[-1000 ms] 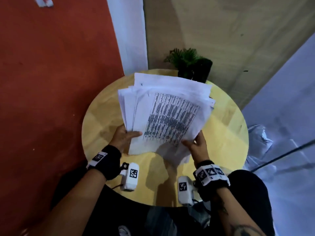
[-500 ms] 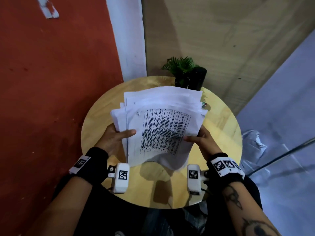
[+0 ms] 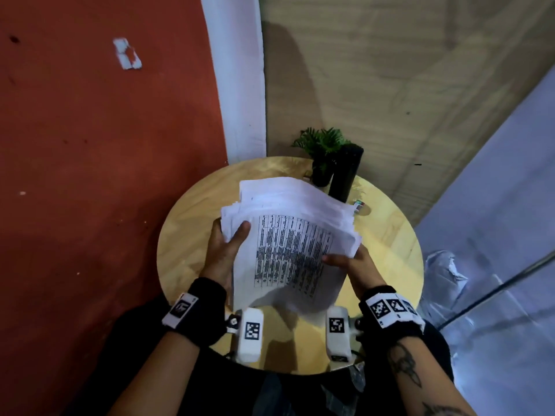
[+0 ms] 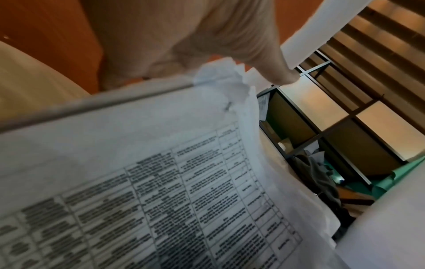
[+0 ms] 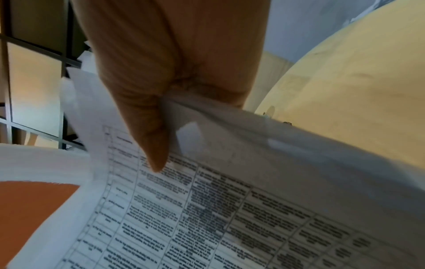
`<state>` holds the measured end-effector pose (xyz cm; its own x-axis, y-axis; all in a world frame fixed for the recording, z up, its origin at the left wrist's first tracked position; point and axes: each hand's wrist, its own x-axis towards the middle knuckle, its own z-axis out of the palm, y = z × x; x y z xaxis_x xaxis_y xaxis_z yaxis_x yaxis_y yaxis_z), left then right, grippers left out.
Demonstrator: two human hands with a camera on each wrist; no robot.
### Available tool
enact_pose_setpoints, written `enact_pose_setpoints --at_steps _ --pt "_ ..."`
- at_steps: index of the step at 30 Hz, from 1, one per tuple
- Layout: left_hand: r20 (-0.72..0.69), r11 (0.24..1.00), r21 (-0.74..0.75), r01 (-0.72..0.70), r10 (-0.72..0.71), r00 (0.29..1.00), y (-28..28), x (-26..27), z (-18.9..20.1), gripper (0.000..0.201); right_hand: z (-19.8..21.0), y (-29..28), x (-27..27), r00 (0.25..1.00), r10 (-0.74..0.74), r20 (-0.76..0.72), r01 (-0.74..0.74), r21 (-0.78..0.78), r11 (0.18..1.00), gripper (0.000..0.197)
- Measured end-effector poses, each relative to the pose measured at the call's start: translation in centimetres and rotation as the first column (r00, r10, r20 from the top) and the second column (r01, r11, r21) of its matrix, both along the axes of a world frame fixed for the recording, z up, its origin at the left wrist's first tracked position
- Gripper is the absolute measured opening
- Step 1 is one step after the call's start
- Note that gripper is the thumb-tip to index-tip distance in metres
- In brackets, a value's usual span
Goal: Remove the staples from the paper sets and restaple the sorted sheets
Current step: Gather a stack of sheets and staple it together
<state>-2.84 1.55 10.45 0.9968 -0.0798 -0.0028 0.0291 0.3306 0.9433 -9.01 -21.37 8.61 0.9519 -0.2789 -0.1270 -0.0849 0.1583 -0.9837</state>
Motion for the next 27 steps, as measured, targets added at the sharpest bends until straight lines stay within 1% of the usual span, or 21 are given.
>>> enact_pose_setpoints --at_steps 1,2,5,7,10,14,16,19,21,23,24,26,27 --pt "0.005 0.998 0.003 -0.059 0.059 0.998 -0.5 -0.1 0.3 0.059 0.1 0.2 -0.3 1.0 -0.015 -0.001 0.015 -0.009 1.0 0.063" --pt "0.0 0.993 0.008 -0.121 0.121 0.993 -0.8 0.0 0.5 0.058 0.2 0.2 -0.5 1.0 -0.031 0.007 0.031 -0.01 0.999 0.066" --pt "-0.045 0.961 -0.006 -0.275 0.275 0.96 -1.0 0.8 1.0 0.073 0.8 -0.4 -1.3 0.994 -0.065 0.085 0.064 0.012 0.998 0.062" --pt "-0.052 0.953 0.025 -0.301 0.301 0.952 -1.2 1.1 1.8 0.071 0.8 -0.5 -1.7 0.992 -0.068 0.105 0.075 -0.059 0.995 0.058" --pt "-0.009 0.934 0.143 -0.327 0.331 0.943 -1.8 1.4 3.5 0.062 0.3 0.1 -2.0 0.989 -0.091 0.117 0.109 -0.159 0.981 0.049" --pt "0.02 0.892 0.235 -0.386 0.393 0.919 -2.6 2.0 4.8 0.045 0.2 0.8 -1.8 0.987 -0.099 0.124 0.119 -0.162 0.98 0.041" --pt "0.002 0.874 0.275 -0.4 0.415 0.91 -2.8 2.4 5.0 0.039 0.1 0.9 -1.9 0.987 -0.103 0.126 0.124 -0.175 0.977 0.039" --pt "0.027 0.847 0.289 -0.447 0.459 0.888 -2.5 3.2 4.5 0.035 0.0 1.2 -2.5 0.986 -0.096 0.135 0.122 -0.204 0.971 0.041" --pt "0.032 0.843 0.282 -0.458 0.469 0.883 -2.2 3.3 4.1 0.028 -0.1 1.3 -2.9 0.985 -0.097 0.14 0.123 -0.196 0.973 0.043" --pt "0.033 0.85 0.265 -0.456 0.464 0.885 -1.9 3.1 3.9 0.027 -0.1 1.3 -3.2 0.985 -0.099 0.139 0.122 -0.163 0.979 0.047" --pt "0.051 0.87 0.238 -0.432 0.433 0.9 -1.7 3.0 4.0 0.026 0.0 1.3 -3.3 0.985 -0.098 0.141 0.119 -0.154 0.981 0.048" --pt "0.132 0.928 0.188 -0.321 0.299 0.945 -1.4 2.7 3.8 0.02 0.1 1.4 -3.3 0.986 -0.094 0.137 0.115 -0.151 0.982 0.049" --pt "0.171 0.944 0.198 -0.262 0.23 0.958 -1.2 2.6 3.7 0.018 0.2 1.4 -3.3 0.987 -0.093 0.129 0.113 -0.151 0.982 0.05"
